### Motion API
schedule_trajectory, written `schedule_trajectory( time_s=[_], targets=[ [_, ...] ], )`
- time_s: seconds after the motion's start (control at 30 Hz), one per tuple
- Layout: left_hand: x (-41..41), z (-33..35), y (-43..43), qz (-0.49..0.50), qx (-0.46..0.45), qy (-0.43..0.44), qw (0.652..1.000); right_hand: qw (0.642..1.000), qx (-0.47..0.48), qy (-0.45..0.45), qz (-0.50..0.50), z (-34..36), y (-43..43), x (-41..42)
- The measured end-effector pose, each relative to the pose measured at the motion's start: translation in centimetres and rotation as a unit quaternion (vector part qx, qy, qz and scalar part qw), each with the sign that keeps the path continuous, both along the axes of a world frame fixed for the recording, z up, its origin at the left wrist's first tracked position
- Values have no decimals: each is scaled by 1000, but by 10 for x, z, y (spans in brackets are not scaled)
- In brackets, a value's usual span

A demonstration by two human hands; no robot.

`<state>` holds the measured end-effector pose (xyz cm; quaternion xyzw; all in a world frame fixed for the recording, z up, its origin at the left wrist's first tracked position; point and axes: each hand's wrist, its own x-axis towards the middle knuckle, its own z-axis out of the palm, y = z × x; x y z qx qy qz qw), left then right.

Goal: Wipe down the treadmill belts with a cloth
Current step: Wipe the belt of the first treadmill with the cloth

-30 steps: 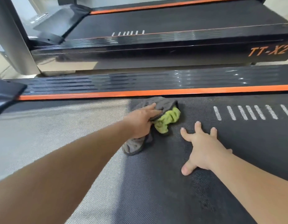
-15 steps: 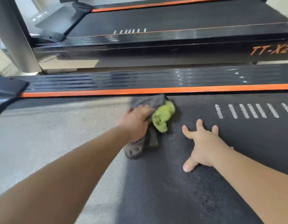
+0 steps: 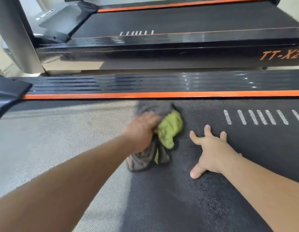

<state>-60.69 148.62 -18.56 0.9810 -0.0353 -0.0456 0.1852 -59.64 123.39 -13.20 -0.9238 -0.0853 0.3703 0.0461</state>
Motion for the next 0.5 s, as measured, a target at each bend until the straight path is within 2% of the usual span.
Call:
schedule_trajectory(
  time_s=[0.07, 0.13, 0.23, 0.3, 0.33, 0.4, 0.5],
  targets=[
    [8, 1, -2, 128, -16, -25, 991, 1000, -2, 9, 4, 0, 2, 0],
    [-2, 6, -33, 137, -3, -34, 990, 1000, -6, 10, 3, -1, 1, 2],
    [-39, 16, -65, -2, -34, -13, 999, 1000, -3, 3, -3, -3, 0, 1],
    [-50, 18, -51, -105, -17, 30, 994, 1000, 2, -3, -7, -6, -2, 1],
    [-41, 17, -36, -126, -1, 44, 991, 1000, 4, -4, -9, -6, -2, 1],
    [-9, 13, -7, -72, 45, 34, 996, 1000, 2, 1, -2, -5, -2, 2],
    [30, 9, 11, 138, 92, 32, 986, 1000, 2, -9, 11, -9, -1, 3]
  ],
)
